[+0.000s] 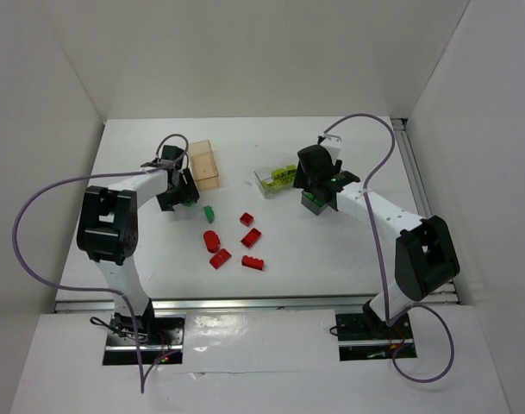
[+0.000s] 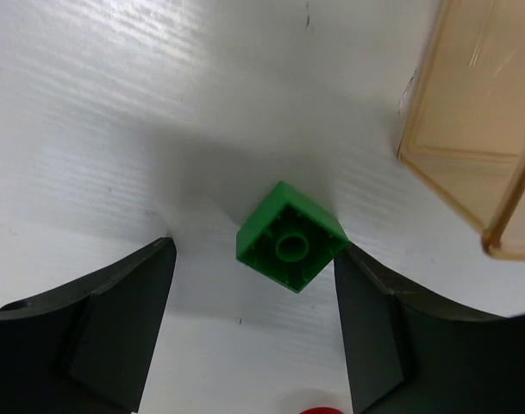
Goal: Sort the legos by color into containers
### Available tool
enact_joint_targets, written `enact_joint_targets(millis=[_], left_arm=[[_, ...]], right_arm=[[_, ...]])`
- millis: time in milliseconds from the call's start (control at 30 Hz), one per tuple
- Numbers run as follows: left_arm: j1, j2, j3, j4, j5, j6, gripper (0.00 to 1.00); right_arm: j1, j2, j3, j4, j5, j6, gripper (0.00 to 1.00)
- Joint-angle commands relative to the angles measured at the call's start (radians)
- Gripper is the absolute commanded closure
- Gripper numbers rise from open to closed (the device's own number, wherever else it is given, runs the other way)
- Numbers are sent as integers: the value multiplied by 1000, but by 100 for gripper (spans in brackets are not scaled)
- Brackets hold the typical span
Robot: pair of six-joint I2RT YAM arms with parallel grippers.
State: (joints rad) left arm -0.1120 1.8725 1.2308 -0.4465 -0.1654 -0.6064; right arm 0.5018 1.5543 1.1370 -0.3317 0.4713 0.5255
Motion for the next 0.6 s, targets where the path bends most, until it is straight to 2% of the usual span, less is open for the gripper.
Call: enact_joint_targets(millis=[0,200,233,400,467,567], left_arm=[[-14,46,36,55,-33,-20,17],[-14,73,59,55,-3,-10,32],[-24,73,59,55,-3,-10,39],[-35,10,59,3,43,-10,63],[-57,-24,73,-64,43,17,66],[-118,-110,101,-121,29,54,66]], right_arm=[[20,-19,18,-20,46,2,27],[20,-51,9,-59,66,2,27],[20,-62,9,-59,75,2,27],[20,-71,0,-79,75,11,27],[11,-82,9,-90,84,31,27],[36,-164,7,-124,206,65,27]])
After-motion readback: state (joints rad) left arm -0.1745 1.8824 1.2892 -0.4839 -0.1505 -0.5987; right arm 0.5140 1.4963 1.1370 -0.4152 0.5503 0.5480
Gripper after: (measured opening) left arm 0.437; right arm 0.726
